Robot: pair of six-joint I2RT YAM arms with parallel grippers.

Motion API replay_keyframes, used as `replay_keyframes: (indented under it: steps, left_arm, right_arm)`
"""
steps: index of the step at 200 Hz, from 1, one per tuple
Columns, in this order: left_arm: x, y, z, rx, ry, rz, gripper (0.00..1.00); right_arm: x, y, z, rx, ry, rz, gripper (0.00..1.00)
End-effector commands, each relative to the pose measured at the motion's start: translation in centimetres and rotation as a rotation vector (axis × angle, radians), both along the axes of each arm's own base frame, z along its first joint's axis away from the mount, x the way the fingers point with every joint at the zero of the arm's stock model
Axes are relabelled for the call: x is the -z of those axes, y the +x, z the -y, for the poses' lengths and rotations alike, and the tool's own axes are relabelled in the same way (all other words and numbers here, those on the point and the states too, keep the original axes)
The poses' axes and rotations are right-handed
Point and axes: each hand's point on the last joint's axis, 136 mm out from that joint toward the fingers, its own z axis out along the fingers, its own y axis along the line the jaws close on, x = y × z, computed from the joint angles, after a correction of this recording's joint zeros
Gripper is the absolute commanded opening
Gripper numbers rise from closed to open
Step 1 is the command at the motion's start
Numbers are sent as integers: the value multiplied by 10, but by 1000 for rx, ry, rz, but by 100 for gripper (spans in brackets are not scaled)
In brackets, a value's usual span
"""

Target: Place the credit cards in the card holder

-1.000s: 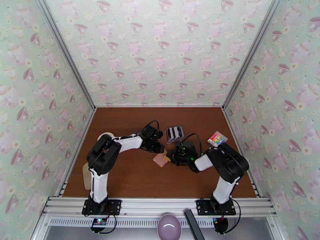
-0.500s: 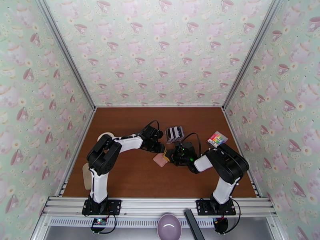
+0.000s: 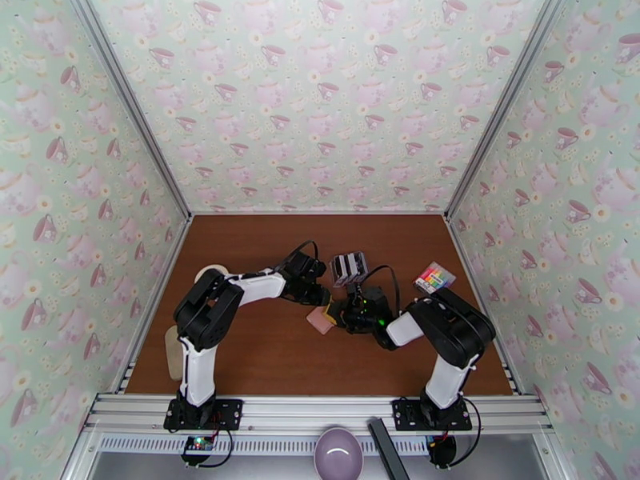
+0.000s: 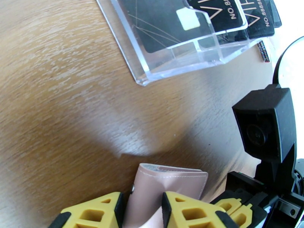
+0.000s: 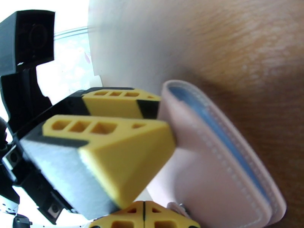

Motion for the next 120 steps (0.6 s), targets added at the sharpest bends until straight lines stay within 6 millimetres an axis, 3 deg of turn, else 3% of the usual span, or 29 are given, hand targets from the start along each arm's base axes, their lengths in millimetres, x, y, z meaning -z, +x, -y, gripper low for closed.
replay_keyframes:
  steps: [1,59,120]
  left_arm:
    - [22,-14,-3,8,25,-54,34]
    - [22,-16,-2,17,22,-56,34]
    - [22,-21,2,26,23,-55,34]
  right_arm:
    - [10,3,-1,22,10,-27,5]
    - [28,-3,-2,-5,-34,-99,5]
    - [46,-12,15,-59,-297,-167,5]
